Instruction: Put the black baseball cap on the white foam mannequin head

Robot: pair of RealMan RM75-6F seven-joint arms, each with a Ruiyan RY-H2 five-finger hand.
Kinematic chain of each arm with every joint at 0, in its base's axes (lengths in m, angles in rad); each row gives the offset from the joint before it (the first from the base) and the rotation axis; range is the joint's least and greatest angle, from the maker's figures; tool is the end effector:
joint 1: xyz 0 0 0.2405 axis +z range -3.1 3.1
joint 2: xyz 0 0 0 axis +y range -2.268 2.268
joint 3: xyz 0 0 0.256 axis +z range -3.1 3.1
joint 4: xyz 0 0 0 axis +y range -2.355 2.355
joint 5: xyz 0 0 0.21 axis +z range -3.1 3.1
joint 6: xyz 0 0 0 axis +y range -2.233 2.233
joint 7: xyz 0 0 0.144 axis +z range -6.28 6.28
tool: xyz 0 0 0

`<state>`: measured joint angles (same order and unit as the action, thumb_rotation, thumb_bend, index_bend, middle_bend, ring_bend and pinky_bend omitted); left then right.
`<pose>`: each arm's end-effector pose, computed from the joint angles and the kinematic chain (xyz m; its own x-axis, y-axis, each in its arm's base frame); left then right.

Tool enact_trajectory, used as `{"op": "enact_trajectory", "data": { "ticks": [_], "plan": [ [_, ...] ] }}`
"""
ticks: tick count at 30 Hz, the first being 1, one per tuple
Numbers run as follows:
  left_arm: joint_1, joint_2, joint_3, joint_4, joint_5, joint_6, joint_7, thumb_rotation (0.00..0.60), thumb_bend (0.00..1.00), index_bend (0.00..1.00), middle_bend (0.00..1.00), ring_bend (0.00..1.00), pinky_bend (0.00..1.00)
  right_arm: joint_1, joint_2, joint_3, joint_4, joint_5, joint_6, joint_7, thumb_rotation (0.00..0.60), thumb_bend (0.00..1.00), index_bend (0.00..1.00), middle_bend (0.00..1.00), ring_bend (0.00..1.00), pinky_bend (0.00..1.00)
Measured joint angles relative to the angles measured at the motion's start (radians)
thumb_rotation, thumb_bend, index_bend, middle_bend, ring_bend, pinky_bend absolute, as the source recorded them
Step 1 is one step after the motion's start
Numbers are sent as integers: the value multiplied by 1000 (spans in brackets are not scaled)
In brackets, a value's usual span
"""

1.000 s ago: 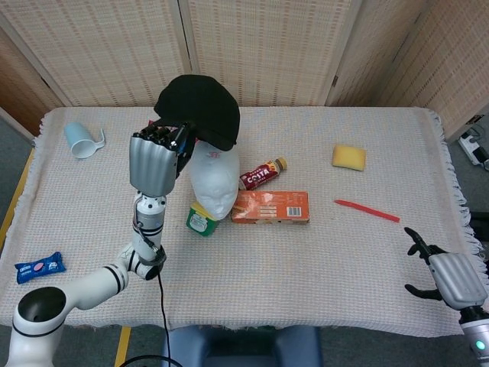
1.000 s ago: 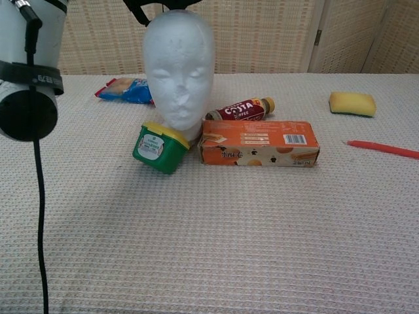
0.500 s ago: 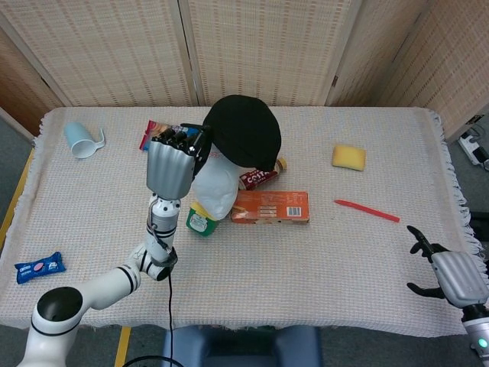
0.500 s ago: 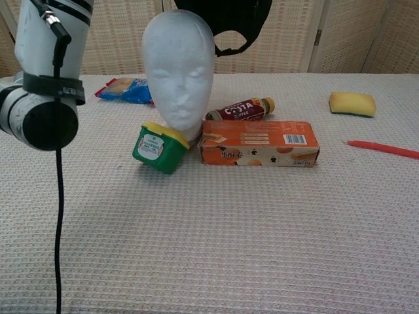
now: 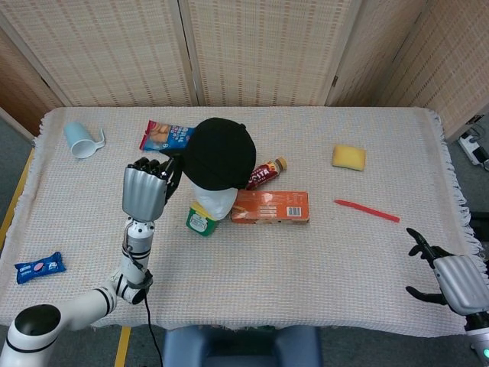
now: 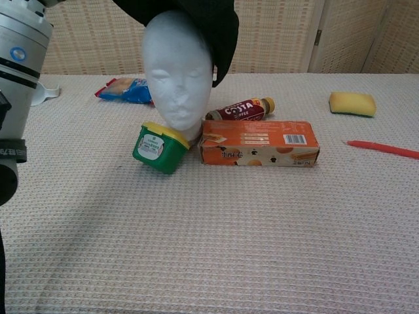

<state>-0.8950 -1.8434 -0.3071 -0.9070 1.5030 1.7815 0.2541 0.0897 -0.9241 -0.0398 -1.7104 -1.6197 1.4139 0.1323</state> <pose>-0.0743 0.3725 0.0559 0.1178 -0.7102 0.6940 0.7588 -0.3865 -0.5243 -0.3013 -0.1605 0.1838 0.3790 -0.1656 0.9105 -0.9249 -0.1005 0.3667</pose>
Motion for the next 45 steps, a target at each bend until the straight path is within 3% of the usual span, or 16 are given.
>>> {"op": "enact_trajectory", "data": {
  "ticks": [12, 14, 18, 21, 24, 32, 34, 36, 38, 41, 45],
  "plan": [
    [133, 15, 80, -69, 30, 33, 0, 600, 657, 753, 1000, 1000, 1000, -7, 6, 0, 1, -11, 23, 16, 600, 22, 0, 360, 370, 610],
    [150, 18, 97, -78, 40, 33, 0, 600, 586, 685, 1000, 1000, 1000, -11, 8, 0, 0, -14, 31, 19, 600, 21, 0, 360, 370, 611],
    [185, 35, 122, -130, 40, 15, 22, 600, 280, 327, 1000, 1000, 1000, -15, 9, -2, -1, -21, 37, 20, 600, 23, 0, 360, 370, 610],
    [213, 63, 137, -202, 35, -1, 45, 600, 148, 132, 1000, 1000, 1000, -17, 11, -3, -2, -25, 41, 20, 600, 24, 0, 360, 371, 610],
    [247, 109, 155, -301, 29, -15, 78, 600, 89, 54, 1000, 1000, 1000, -20, 11, -4, -3, -28, 46, 19, 600, 25, 0, 360, 371, 610],
    [369, 321, 224, -566, 3, -57, 113, 600, 71, 48, 999, 973, 999, -24, 7, -10, -11, -43, 51, 1, 600, 25, 0, 360, 371, 610],
    [407, 393, 248, -616, -6, -67, 105, 600, 67, 104, 915, 838, 929, -26, 3, -9, -11, -40, 53, -4, 600, 25, 0, 357, 364, 606],
    [448, 466, 277, -666, -25, -82, 89, 600, 65, 154, 696, 590, 717, -26, -3, -6, -11, -34, 53, -16, 600, 25, 0, 334, 335, 567],
    [480, 530, 305, -716, -57, -110, 73, 600, 64, 179, 387, 279, 396, -27, -13, -3, -11, -28, 52, -35, 600, 26, 0, 281, 278, 484],
    [523, 636, 353, -792, -128, -192, 36, 600, 65, 182, 182, 85, 164, -27, -33, 2, -9, -16, 46, -79, 600, 25, 0, 159, 143, 321],
    [584, 717, 409, -837, -186, -290, -67, 600, 65, 182, 117, 7, 97, -27, -67, 19, 0, 24, 41, -148, 600, 25, 0, 38, 9, 128]
  ]
}}
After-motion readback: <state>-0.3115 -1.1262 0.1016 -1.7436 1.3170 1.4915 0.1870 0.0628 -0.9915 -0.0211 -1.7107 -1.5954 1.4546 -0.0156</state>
